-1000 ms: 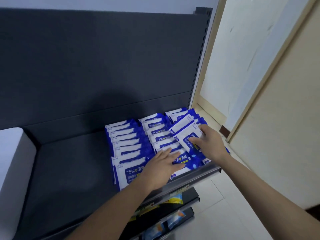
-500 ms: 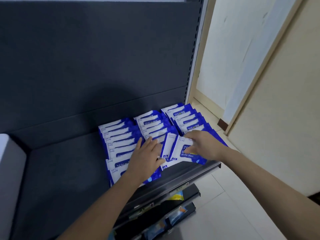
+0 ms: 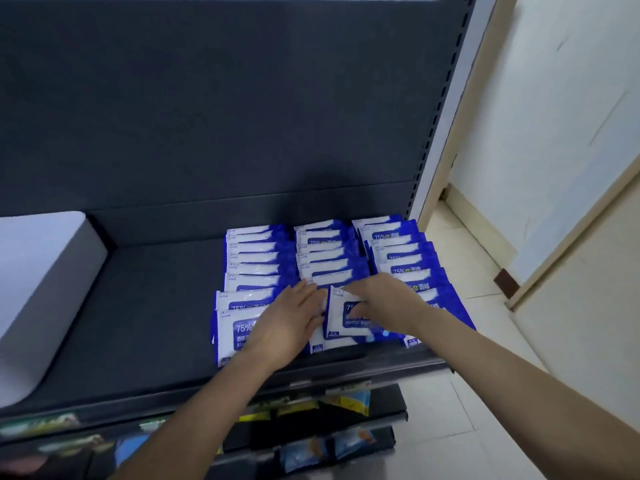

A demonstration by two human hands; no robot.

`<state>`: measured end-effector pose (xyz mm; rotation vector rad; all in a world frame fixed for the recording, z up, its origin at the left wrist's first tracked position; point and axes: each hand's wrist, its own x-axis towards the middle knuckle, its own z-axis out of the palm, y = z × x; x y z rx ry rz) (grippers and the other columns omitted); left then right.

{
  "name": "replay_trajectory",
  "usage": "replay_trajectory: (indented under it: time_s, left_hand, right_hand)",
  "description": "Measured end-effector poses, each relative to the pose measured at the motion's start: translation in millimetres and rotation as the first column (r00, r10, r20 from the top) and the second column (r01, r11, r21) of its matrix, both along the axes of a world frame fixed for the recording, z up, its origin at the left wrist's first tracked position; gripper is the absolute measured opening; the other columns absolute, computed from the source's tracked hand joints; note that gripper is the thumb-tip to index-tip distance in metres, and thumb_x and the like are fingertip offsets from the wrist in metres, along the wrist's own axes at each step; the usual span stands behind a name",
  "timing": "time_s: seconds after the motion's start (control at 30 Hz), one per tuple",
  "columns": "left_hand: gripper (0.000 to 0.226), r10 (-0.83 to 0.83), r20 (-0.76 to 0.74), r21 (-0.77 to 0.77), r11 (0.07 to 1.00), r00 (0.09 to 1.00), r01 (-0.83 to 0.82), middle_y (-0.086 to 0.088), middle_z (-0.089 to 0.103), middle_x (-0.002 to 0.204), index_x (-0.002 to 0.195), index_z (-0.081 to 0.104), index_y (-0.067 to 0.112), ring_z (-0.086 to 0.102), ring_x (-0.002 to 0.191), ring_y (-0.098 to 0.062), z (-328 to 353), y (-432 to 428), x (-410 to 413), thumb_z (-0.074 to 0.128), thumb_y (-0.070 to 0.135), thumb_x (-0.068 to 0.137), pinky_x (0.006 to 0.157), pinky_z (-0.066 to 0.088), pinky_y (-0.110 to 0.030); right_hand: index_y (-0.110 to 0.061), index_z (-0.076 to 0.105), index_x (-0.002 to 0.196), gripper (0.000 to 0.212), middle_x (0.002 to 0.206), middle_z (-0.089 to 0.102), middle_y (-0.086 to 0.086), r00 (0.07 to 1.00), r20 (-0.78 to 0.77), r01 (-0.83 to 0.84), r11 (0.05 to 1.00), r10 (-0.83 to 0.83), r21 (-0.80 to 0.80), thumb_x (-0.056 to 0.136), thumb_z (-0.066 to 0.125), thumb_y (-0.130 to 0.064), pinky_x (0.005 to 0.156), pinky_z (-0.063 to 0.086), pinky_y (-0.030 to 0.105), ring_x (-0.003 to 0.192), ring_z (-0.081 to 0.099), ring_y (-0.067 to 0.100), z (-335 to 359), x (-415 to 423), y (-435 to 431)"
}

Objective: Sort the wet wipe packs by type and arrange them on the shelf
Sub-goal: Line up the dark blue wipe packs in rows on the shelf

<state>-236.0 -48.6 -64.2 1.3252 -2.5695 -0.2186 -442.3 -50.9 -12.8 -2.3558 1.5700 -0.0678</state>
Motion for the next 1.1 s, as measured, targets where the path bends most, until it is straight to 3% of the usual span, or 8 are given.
replay_trajectory:
  time_s: [0.1, 0.2, 0.37, 0.5, 0.67, 0.8, 0.93, 1.1]
  left_hand:
    - [0.048, 0.067, 0.056, -0.041, 0.997, 0.996, -0.065, -0.015, 0.058, 0.132, 0.128, 0.059, 0.005, 0.052, 0.126, -0.034, -5.4, 3.8, -2.0, 0.066, 0.029, 0.087, 0.105, 0.03, -0.046]
    - [0.05, 0.122, 0.078, -0.066, 0.991, 0.99, -0.117, -0.017, 0.054, 0.137, 0.13, 0.058, 0.007, 0.048, 0.129, -0.035, -1.4, 8.9, -10.5, 0.071, 0.025, 0.085, 0.106, 0.024, -0.048]
    - [0.051, 0.069, 0.067, -0.055, 0.996, 0.995, -0.065, -0.015, 0.054, 0.137, 0.129, 0.059, 0.01, 0.047, 0.131, -0.03, -1.7, 16.2, -44.2, 0.034, 0.038, 0.094, 0.105, 0.04, -0.048]
    - [0.059, 0.016, 0.11, 0.003, 1.0, 0.994, -0.016, -0.001, 0.01, 0.16, 0.15, 0.027, 0.021, 0.002, 0.149, -0.018, -3.9, 19.9, -73.4, 0.031, 0.05, 0.099, 0.117, -0.003, -0.027]
    - [0.074, 0.063, 0.174, -0.009, 0.998, 0.983, -0.063, 0.0, -0.002, 0.161, 0.153, 0.009, 0.027, -0.018, 0.142, -0.012, -12.4, 19.8, -78.0, 0.002, 0.06, 0.088, 0.113, -0.014, -0.027]
    - [0.082, 0.061, 0.19, -0.016, 0.998, 0.98, -0.059, -0.003, 0.003, 0.161, 0.153, 0.011, 0.025, -0.014, 0.142, -0.014, -12.0, 15.2, -81.5, -0.005, 0.061, 0.081, 0.112, -0.013, -0.03]
    - [0.06, 0.061, 0.166, 0.001, 0.998, 0.984, -0.062, -0.004, 0.004, 0.161, 0.153, 0.015, 0.021, -0.006, 0.148, -0.018, -4.7, 13.4, -87.2, 0.021, 0.049, 0.1, 0.114, -0.012, -0.029]
    - [0.051, -0.017, 0.101, -0.026, 0.999, 0.995, 0.02, -0.004, 0.018, 0.159, 0.149, 0.028, 0.014, 0.005, 0.149, -0.022, 3.6, 7.8, -104.6, 0.031, 0.034, 0.103, 0.115, -0.007, -0.029]
  right_hand:
    - [-0.013, 0.064, 0.098, 0.017, 0.098, 0.069, 0.005, 0.979, 0.163, 0.137, 0.989, -0.126, -0.056, 0.091, 0.06, -0.027, 0.079, 0.052, 0.039, 0.092, 0.062, 0.023, 14.0, -13.5, 2.0]
    - [-0.024, 0.057, 0.08, 0.011, 0.089, 0.062, -0.004, 0.95, 0.26, 0.197, 0.978, -0.173, -0.068, 0.09, 0.061, -0.026, 0.069, 0.047, 0.027, 0.084, 0.057, 0.017, 37.5, -37.1, 0.9]
    - [-0.021, 0.06, 0.086, 0.006, 0.092, 0.063, -0.007, 0.998, -0.069, 0.0, 0.994, 0.008, 0.109, 0.086, 0.063, -0.026, 0.077, 0.048, 0.028, 0.093, 0.059, 0.019, 36.4, -81.1, 2.0]
    - [-0.017, 0.052, 0.127, 0.038, 0.131, 0.057, 0.0, 0.987, -0.153, 0.07, 0.98, -0.042, 0.184, 0.091, 0.062, -0.026, 0.095, 0.048, 0.032, 0.118, 0.055, 0.02, 16.5, -101.1, 13.2]
    - [-0.015, 0.046, 0.131, 0.04, 0.136, 0.054, 0.004, 0.981, -0.189, 0.066, 0.991, -0.043, 0.117, 0.095, 0.057, -0.027, 0.097, 0.049, 0.035, 0.12, 0.055, 0.021, 0.2, -106.0, 10.8]
    - [-0.015, 0.048, 0.13, 0.039, 0.134, 0.055, 0.005, 0.981, -0.183, 0.077, 0.996, -0.07, 0.036, 0.095, 0.057, -0.029, 0.095, 0.05, 0.036, 0.118, 0.056, 0.023, -7.4, -104.2, 2.8]
    - [-0.014, 0.051, 0.125, 0.032, 0.131, 0.057, 0.007, 0.977, -0.174, 0.117, 0.991, -0.127, -0.066, 0.096, 0.055, -0.027, 0.092, 0.052, 0.036, 0.114, 0.058, 0.024, -15.5, -102.9, -8.5]
    - [-0.016, 0.049, 0.128, 0.038, 0.131, 0.056, 0.003, 0.992, -0.1, 0.088, 0.985, -0.073, 0.151, 0.093, 0.06, -0.026, 0.096, 0.05, 0.035, 0.118, 0.055, 0.021, -5.5, -114.2, -7.8]
